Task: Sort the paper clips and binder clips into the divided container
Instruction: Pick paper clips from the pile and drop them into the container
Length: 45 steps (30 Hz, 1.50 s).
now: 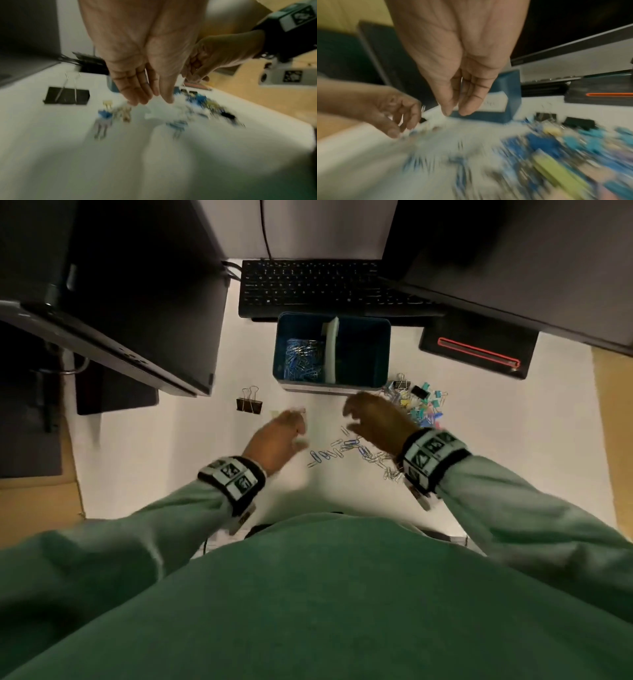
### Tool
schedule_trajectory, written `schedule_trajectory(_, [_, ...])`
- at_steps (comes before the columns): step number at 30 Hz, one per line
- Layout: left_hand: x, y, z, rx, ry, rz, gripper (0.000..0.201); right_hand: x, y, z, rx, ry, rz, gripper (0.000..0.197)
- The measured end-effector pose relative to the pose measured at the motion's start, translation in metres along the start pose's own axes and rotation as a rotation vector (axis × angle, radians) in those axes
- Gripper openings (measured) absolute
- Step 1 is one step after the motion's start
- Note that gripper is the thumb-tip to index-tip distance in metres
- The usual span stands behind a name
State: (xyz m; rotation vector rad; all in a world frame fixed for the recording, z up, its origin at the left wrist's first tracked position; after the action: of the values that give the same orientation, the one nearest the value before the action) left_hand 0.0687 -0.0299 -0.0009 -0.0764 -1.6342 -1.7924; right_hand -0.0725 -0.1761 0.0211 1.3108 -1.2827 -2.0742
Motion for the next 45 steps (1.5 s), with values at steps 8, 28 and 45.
schedule_trajectory(8, [0.014,-0.054,0.002,-0.171,-0.139,-0.072,0.018,0.03,-0.048,0.036,-0.137,0.008,0.172,0.038])
schedule_trajectory(28, [0.04,-0.07,-0.02,-0.183,-0.169,-0.147,0.023,0.026,-0.057,0.025,-0.119,0.021,0.155,0.017])
schedule_trajectory(45, [0.01,0.069,-0.08,0.374,0.176,0.15,0.015,-0.044,0.031,-0.098,0.263,-0.141,-0.277,0.015])
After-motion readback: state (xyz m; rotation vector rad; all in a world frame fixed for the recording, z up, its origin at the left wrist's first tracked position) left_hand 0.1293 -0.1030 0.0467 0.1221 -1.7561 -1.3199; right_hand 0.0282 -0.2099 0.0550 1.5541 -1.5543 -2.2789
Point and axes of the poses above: each hand's wrist, its own z-axis away from the middle knuckle, its own y-axis out of the back of the hand, x = y × z, the point moved 4 cm from there along -z, towards the middle knuckle, and after that the axes turned 12 degrees about x, right-handed, at the moved point
